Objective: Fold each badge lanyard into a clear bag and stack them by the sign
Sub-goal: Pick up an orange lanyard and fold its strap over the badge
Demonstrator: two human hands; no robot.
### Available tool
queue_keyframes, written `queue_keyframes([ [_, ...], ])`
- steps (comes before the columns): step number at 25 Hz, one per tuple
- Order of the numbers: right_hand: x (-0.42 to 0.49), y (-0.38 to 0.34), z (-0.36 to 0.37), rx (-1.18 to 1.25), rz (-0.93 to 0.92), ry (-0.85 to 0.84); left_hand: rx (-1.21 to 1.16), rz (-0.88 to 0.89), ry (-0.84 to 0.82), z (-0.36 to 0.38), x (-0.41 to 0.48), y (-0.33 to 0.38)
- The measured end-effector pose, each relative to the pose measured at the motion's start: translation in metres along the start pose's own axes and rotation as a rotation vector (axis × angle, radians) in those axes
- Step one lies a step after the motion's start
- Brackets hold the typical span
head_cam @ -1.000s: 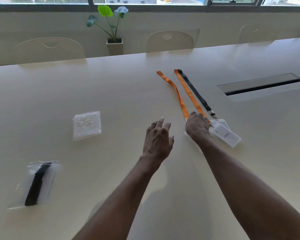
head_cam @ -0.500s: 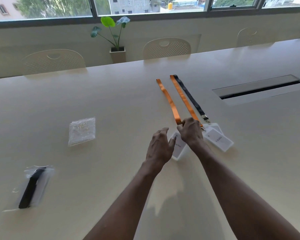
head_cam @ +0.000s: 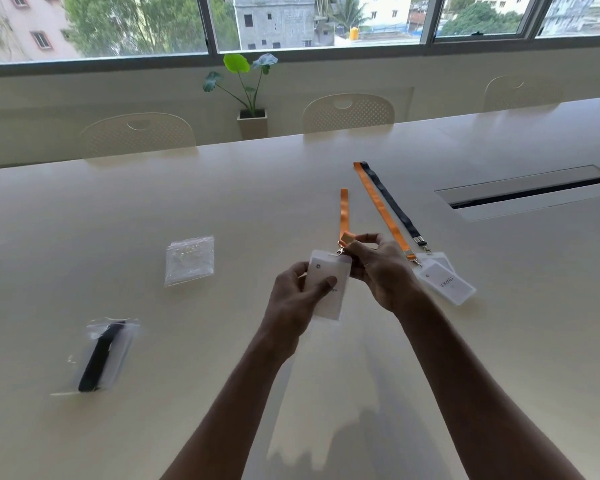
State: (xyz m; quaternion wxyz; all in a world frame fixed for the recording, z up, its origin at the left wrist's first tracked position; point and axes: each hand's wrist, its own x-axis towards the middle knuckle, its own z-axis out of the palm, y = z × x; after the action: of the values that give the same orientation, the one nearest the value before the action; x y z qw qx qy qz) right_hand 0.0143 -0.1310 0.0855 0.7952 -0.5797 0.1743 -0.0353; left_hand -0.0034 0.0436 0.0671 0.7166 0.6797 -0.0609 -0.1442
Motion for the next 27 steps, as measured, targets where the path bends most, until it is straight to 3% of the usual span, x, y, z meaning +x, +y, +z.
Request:
queue_keyframes([
  [4,-0.025,0.001,0.013,-0.025,-0.036,-0.08,-0.087,-0.002,0.032,-0.019,-0.027,0.025],
  [9,-0.056,0.017,0.033,-0.506,-0.408,-0.253,-0.243,0.012,-0.026,-0.032,-0.054,0.055],
  [12,-0.072,0.02,0.049,-0.349,-0.411,-0.375,-0.202,0.077,0.008,-0.041,-0.065,0.062],
  [17,-0.098,0.023,0.07,-0.253,-0.438,-0.361,-0.226,0.148,0.115,-0.059,-0.083,0.072],
  [27,-0.152,0.062,0.113,-0.005,-0.18,-0.365,-0.279,0.161,0.335,-0.079,-0.098,0.067],
])
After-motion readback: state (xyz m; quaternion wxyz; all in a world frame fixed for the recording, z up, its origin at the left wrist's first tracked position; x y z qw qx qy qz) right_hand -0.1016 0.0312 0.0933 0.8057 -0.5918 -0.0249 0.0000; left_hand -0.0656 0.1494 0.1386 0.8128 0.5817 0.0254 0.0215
